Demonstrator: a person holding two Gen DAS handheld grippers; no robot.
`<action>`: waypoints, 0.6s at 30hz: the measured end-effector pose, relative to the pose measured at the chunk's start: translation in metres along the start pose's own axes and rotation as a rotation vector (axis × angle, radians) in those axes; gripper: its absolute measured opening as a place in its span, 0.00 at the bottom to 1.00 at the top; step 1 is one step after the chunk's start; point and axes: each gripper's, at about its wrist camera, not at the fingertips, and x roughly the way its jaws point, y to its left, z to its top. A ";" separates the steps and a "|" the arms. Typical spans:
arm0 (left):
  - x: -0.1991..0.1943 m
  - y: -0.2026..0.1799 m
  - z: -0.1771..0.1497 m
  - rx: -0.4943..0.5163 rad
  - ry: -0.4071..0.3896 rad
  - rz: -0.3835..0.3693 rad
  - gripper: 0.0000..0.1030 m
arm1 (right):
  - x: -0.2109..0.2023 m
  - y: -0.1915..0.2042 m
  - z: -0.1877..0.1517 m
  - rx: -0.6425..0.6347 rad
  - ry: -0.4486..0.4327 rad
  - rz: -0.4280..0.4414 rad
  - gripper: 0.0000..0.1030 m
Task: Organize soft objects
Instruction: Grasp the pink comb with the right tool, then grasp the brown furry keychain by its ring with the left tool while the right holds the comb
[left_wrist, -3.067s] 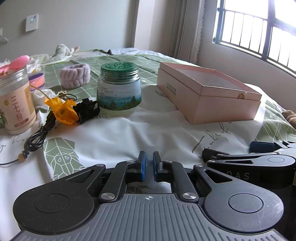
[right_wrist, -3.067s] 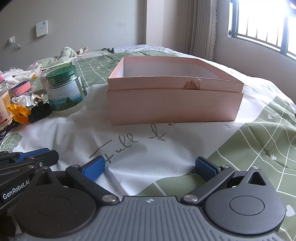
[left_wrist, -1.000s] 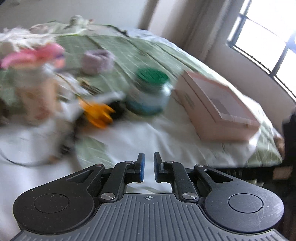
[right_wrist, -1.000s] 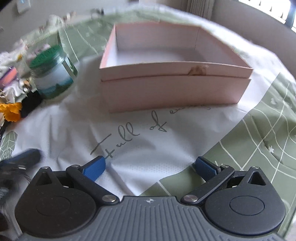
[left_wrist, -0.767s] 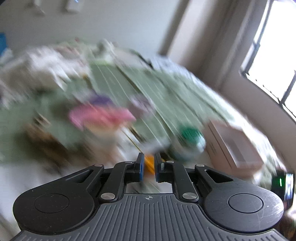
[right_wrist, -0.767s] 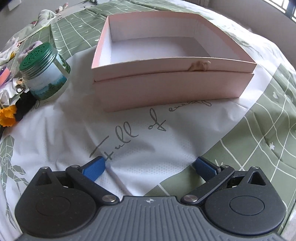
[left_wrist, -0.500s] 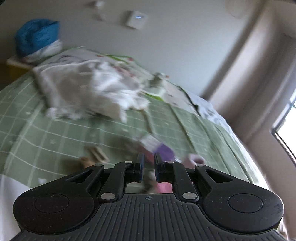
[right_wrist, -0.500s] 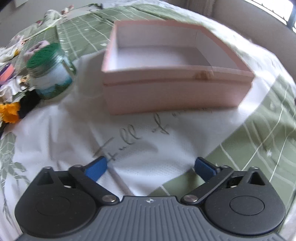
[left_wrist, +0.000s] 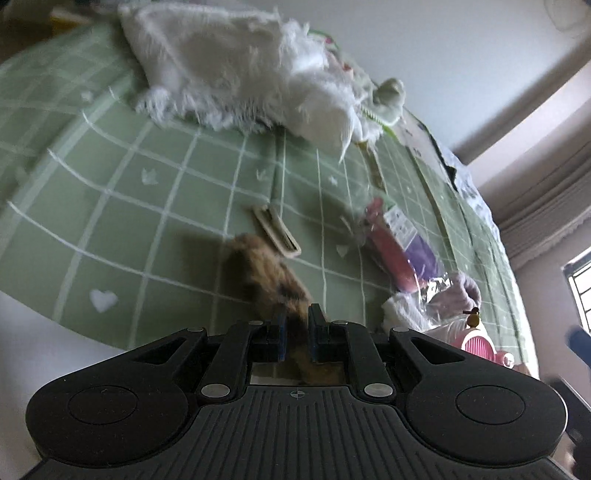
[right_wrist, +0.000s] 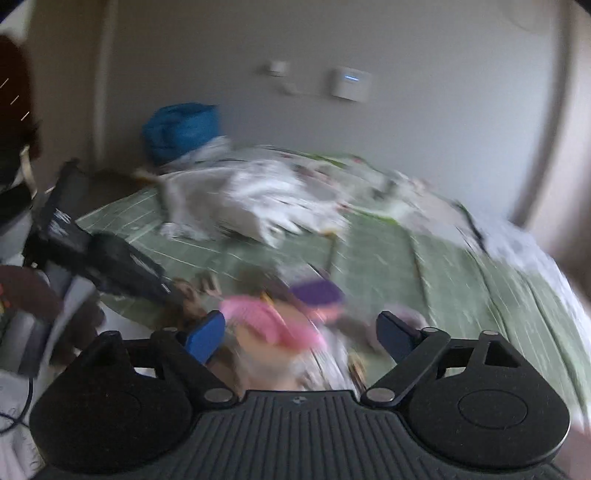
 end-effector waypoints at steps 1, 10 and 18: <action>0.003 0.002 0.000 -0.019 0.009 -0.013 0.14 | 0.009 0.003 0.002 -0.019 0.010 0.008 0.78; -0.019 0.005 0.007 -0.064 -0.086 -0.061 0.14 | 0.043 0.004 -0.008 -0.018 0.120 0.107 0.56; 0.001 -0.012 0.004 0.005 -0.017 0.168 0.16 | 0.034 0.009 -0.013 0.005 0.116 0.157 0.24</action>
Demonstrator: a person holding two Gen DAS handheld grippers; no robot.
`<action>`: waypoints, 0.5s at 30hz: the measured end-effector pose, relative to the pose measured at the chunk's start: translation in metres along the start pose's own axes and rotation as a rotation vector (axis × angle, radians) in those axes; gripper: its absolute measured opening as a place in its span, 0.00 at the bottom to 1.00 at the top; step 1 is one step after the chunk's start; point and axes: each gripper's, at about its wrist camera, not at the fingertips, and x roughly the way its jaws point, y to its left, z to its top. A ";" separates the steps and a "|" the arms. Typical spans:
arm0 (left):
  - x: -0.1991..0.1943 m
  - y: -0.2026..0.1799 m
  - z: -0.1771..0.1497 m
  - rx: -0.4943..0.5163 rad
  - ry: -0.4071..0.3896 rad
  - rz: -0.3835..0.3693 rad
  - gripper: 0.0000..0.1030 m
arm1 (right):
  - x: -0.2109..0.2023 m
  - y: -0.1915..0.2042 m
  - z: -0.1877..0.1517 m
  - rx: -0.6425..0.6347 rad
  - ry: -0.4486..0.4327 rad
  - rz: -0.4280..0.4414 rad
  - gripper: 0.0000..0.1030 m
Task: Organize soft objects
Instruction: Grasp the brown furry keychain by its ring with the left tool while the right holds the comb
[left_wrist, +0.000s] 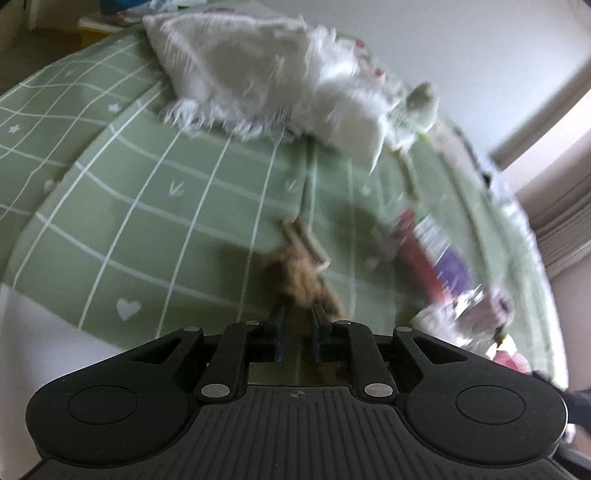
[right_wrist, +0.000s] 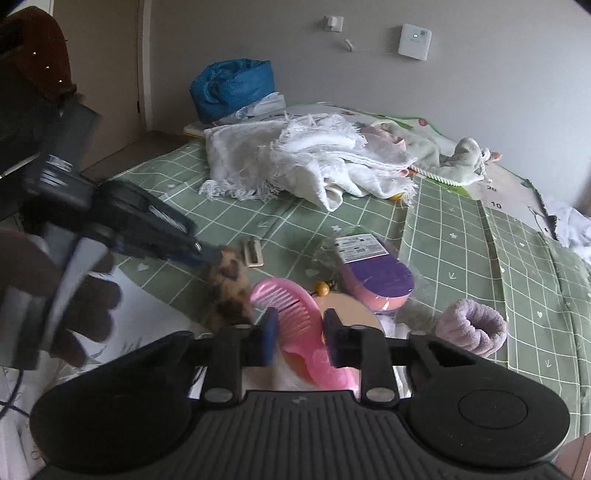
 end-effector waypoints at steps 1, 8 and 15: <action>0.001 -0.001 -0.002 0.004 0.006 0.010 0.16 | -0.007 0.002 -0.002 0.000 -0.014 0.003 0.24; -0.025 -0.040 -0.008 0.308 -0.031 -0.030 0.17 | -0.077 -0.016 -0.023 0.175 -0.085 -0.007 0.24; -0.005 -0.049 -0.040 0.455 0.151 0.041 0.17 | -0.122 -0.010 -0.095 0.277 -0.031 -0.146 0.24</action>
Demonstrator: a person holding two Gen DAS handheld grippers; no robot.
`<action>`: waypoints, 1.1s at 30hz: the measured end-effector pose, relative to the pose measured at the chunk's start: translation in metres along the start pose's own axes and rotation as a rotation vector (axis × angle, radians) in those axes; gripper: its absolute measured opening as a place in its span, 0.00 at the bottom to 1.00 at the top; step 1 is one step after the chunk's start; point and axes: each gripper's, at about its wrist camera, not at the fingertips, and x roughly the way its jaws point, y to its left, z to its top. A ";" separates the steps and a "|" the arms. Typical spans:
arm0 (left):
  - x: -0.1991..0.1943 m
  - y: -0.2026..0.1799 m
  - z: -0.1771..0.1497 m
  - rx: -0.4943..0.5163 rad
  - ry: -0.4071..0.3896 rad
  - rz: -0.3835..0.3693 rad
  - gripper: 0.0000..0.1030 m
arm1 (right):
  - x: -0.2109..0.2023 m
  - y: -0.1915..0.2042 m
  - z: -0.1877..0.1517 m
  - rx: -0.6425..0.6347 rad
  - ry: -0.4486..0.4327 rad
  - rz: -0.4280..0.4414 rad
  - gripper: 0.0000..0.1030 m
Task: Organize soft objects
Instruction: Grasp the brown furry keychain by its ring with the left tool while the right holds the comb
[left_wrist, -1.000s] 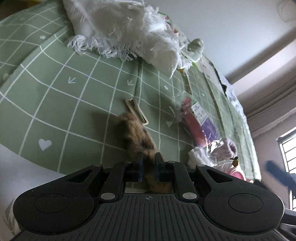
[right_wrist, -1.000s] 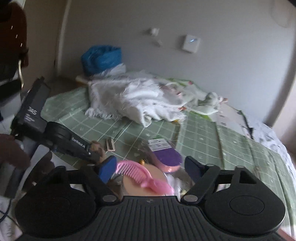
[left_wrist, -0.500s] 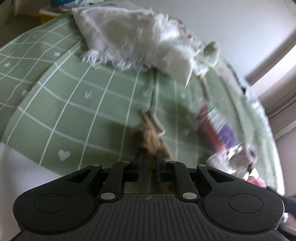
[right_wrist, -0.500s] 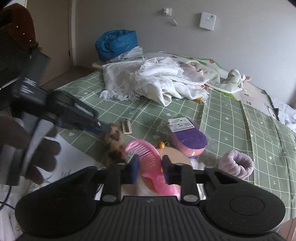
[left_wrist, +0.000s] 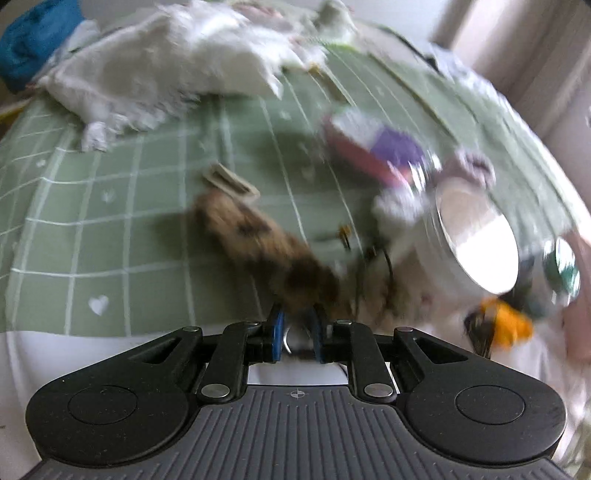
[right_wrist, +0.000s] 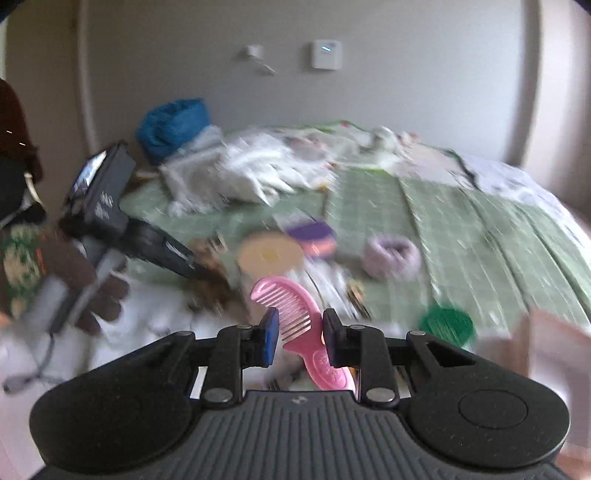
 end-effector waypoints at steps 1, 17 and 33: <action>0.005 -0.005 -0.004 0.037 0.017 0.001 0.17 | -0.003 -0.002 -0.010 0.027 0.020 0.000 0.24; 0.005 -0.030 -0.046 0.349 -0.068 0.086 0.20 | -0.015 0.028 -0.064 -0.037 0.054 -0.030 0.25; -0.010 0.030 -0.048 -0.074 -0.010 -0.114 0.24 | 0.014 0.023 -0.086 -0.017 0.131 -0.059 0.25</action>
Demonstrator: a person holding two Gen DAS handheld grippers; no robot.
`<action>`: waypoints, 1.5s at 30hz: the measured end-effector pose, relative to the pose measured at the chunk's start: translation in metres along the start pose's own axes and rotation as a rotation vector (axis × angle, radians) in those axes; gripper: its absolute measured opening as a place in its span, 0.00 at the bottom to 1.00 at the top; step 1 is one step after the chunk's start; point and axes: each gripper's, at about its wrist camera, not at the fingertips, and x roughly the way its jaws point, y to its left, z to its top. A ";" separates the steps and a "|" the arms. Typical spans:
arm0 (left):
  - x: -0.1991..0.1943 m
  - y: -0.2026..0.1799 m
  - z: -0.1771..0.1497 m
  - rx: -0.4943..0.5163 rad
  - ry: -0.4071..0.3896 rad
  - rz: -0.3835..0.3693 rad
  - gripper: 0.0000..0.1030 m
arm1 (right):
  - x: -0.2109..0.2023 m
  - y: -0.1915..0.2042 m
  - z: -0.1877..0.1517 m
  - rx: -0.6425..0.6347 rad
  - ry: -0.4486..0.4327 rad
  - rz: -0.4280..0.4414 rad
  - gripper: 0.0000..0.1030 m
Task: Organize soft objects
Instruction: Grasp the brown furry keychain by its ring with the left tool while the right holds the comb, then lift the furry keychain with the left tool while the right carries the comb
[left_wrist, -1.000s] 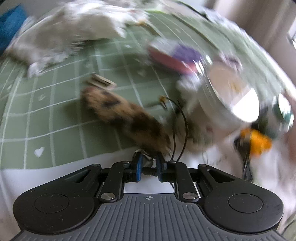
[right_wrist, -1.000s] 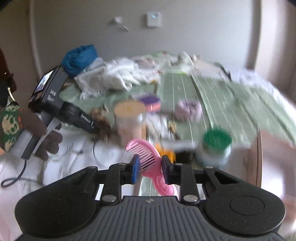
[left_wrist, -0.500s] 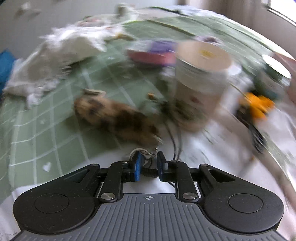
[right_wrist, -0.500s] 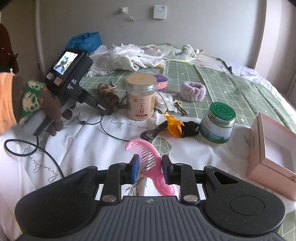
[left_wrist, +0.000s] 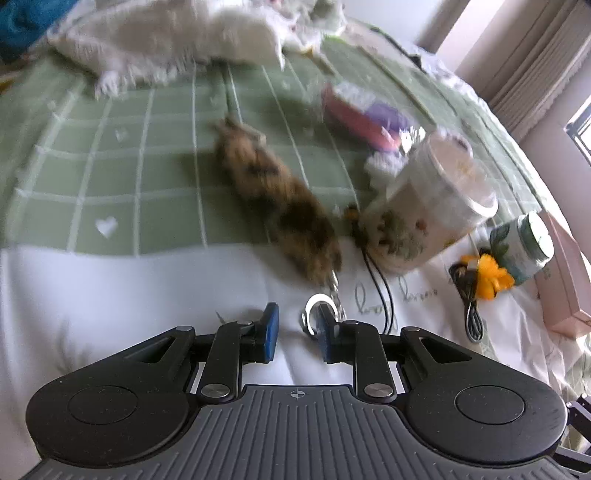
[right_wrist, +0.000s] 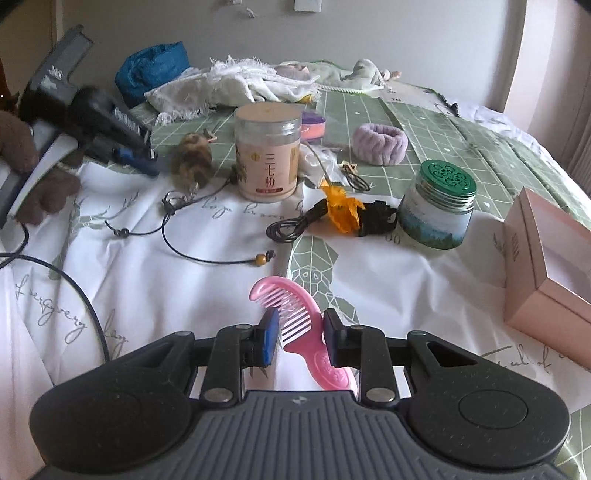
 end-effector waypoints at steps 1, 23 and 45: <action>0.002 -0.002 0.000 0.003 0.000 -0.005 0.24 | 0.000 0.000 0.000 -0.001 0.000 0.001 0.25; -0.006 -0.081 -0.030 0.482 -0.200 0.077 0.07 | -0.020 0.002 0.012 -0.001 -0.046 -0.048 0.25; -0.012 -0.086 -0.033 0.545 -0.222 0.081 0.15 | -0.036 0.006 0.002 0.037 -0.039 -0.071 0.25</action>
